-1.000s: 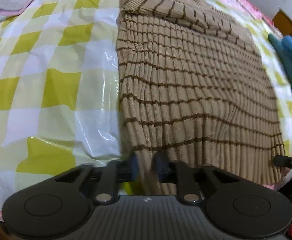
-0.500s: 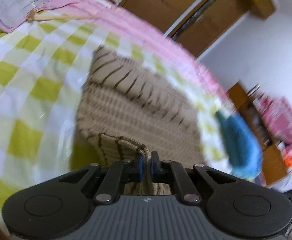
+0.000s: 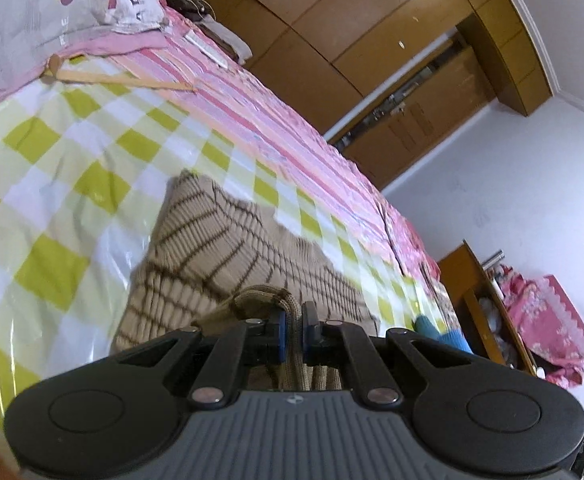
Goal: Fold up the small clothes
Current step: 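Grasp the sweater hem with both grippers, then fold the held hem up toward the collar with both grippers, release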
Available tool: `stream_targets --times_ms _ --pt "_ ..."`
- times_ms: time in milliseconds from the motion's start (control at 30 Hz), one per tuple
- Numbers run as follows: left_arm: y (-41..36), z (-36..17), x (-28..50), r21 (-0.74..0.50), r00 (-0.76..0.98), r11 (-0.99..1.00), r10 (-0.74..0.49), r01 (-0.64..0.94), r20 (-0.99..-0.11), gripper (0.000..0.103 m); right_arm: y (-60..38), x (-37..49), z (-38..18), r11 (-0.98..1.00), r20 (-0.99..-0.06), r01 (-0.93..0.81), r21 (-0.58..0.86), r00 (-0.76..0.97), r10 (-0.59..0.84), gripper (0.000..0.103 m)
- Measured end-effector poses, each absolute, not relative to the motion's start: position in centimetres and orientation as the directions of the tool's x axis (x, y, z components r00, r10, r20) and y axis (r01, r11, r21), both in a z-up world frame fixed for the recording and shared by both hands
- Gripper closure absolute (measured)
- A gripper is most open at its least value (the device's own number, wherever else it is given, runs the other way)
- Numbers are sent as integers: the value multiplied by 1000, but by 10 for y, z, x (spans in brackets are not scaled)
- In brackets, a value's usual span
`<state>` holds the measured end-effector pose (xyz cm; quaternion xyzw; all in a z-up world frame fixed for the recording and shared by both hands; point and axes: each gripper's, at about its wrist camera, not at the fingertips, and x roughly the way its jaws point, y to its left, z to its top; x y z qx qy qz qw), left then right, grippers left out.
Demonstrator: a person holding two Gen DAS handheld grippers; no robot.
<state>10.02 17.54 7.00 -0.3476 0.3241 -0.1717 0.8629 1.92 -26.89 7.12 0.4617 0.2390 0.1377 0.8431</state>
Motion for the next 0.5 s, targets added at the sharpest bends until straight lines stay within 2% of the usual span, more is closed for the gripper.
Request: stream_targets --times_ms 333,500 --pt "177 58 160 -702 761 711 -473 33 -444 90 -275 80 70 546 -288 24 837 869 403 96" --pt "175 44 185 -680 759 734 -445 4 -476 91 -276 112 62 558 -308 42 829 867 392 97"
